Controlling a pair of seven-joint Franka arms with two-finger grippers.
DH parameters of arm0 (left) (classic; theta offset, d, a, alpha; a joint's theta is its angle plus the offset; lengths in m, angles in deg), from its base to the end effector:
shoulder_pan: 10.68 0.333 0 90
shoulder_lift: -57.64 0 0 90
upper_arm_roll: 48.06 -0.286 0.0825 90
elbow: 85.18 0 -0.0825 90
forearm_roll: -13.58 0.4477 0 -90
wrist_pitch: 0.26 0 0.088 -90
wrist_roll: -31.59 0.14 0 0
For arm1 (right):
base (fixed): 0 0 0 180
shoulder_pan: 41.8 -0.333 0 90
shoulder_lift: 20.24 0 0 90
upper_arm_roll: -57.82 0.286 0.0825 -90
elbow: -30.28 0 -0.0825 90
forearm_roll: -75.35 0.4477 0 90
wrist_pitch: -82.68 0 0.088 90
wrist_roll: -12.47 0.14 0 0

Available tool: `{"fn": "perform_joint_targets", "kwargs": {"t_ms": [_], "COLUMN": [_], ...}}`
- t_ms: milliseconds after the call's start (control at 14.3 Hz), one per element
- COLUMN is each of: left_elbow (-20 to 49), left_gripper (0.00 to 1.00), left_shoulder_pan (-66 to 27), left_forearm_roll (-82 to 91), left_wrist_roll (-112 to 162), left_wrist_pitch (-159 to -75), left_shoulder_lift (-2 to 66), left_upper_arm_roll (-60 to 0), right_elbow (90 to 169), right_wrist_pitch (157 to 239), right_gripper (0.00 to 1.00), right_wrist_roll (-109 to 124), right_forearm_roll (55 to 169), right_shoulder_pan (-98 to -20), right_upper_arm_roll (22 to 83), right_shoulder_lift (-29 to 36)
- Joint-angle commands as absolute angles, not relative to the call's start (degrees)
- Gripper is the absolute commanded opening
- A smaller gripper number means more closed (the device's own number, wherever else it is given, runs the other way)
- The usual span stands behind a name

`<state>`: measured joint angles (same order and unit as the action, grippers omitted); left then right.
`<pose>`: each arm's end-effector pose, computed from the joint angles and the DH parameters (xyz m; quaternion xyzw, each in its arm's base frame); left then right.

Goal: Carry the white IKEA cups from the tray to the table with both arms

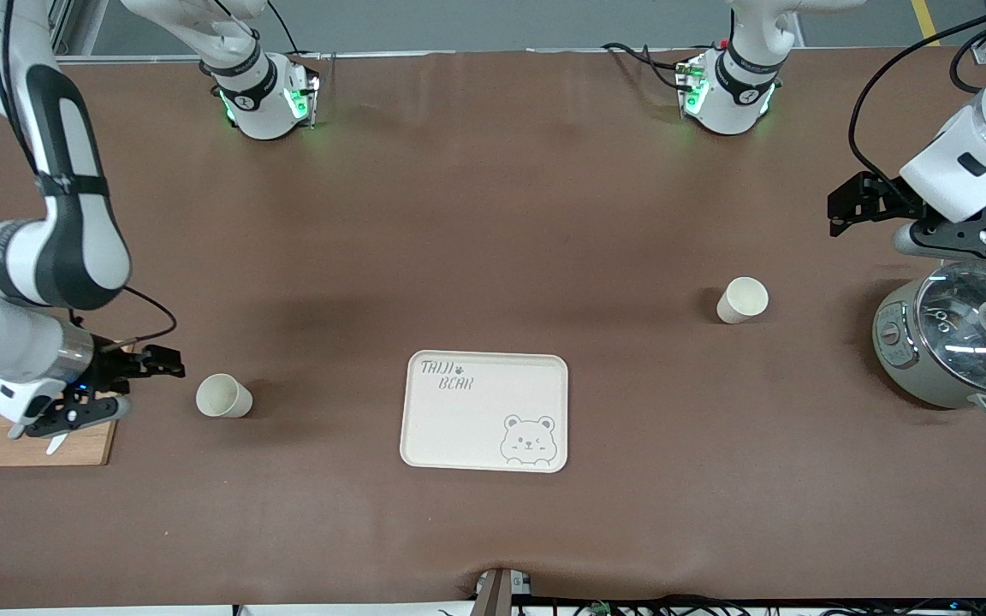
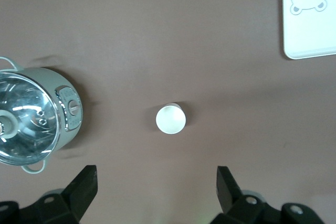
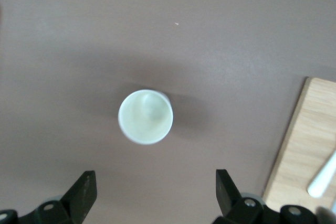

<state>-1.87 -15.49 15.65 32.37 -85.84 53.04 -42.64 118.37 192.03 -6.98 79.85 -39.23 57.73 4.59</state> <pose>0.6230 -0.1051 0.5670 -0.9952 0.0948 0.0189 0.0159 0.7183 -0.0252 0.3146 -0.9901 -0.1319 0.0236 0.0416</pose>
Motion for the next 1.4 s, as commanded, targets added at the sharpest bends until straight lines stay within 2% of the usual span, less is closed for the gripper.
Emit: {"fn": "perform_joint_targets", "kwargs": {"t_ms": [0, 209, 279, 767, 907, 1326], "left_elbow": [-2.8, -2.9, -2.9, -2.7, -2.7, -2.7], "left_gripper": [1.0, 1.0, 1.0, 1.0, 1.0, 1.0], "left_shoulder_pan": [-15.0, -15.1, -15.1, -15.1, -15.1, -15.1], "left_forearm_roll": [13.3, 13.1, 13.2, 13.1, 13.1, 13.1], "left_wrist_roll": [33.5, 36.7, 36.3, 35.5, 34.4, 34.1], "left_wrist_pitch": [-84.6, -84.6, -84.6, -84.6, -84.6, -84.6], "left_shoulder_lift": [53.2, 53.5, 53.5, 53.4, 53.4, 53.4], "left_upper_arm_roll": [-42.3, -42.3, -42.3, -42.3, -42.3, -42.2], "right_elbow": [112.7, 108.8, 108.7, 108.7, 108.7, 108.8], "right_wrist_pitch": [181.4, 172.5, 171.8, 172.0, 172.6, 173.1], "right_gripper": [1.0, 1.0, 1.0, 1.0, 1.0, 1.0], "right_wrist_roll": [-6.3, 0.1, 2.1, 10.8, 11.1, 10.2], "right_forearm_roll": [80.6, 80.0, 80.1, 79.8, 75.5, 73.6], "right_shoulder_pan": [-38.5, -39.1, -39.1, -42.4, -42.7, -38.2], "right_upper_arm_roll": [58.3, 58.5, 58.7, 58.8, 58.8, 58.4], "right_shoulder_lift": [2.4, 0.2, -1.0, -5.8, -5.6, -5.1]}}
